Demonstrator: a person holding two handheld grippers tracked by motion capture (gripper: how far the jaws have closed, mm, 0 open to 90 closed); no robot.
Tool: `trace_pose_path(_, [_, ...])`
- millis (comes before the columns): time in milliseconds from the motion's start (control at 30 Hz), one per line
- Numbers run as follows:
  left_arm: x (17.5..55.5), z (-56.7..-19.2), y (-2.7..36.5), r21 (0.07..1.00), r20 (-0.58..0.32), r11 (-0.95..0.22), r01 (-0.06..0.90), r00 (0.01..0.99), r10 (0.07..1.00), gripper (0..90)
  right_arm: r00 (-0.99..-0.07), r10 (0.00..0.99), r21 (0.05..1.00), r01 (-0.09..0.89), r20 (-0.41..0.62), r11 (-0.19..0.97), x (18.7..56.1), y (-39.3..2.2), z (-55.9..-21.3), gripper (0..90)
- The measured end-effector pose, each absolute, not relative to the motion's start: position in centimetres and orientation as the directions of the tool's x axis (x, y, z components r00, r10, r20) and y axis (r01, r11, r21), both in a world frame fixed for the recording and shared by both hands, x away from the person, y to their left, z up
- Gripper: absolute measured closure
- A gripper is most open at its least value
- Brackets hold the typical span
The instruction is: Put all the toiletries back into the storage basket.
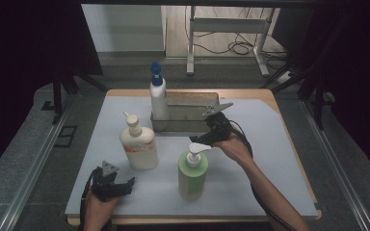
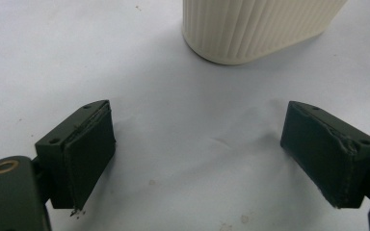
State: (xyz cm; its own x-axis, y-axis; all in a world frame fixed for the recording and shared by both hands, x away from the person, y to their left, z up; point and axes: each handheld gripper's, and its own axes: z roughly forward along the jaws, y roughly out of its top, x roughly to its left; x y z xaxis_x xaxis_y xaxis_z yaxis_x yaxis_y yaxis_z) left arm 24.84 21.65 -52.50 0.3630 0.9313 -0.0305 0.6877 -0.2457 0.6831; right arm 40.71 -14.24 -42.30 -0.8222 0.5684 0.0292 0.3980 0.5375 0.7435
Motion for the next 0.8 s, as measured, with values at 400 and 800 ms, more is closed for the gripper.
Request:
trace_pose_path(400, [24.8, -52.5, 21.6, 0.685, -0.03, -0.244, 0.687, 0.361, 0.932, 11.6, -0.817, 0.576, 0.735, 0.408, 0.03, 0.541, 38.8, -17.1, -43.1, 0.0])
trace_pose_path(800, [24.8, -52.5, 21.6, 0.684, -0.03, -0.244, 0.687, 0.362, 0.932, 11.6, -0.825, 0.565, 0.739, 0.391, 0.018, 0.548, 36.2, -19.2, -44.2, 0.0])
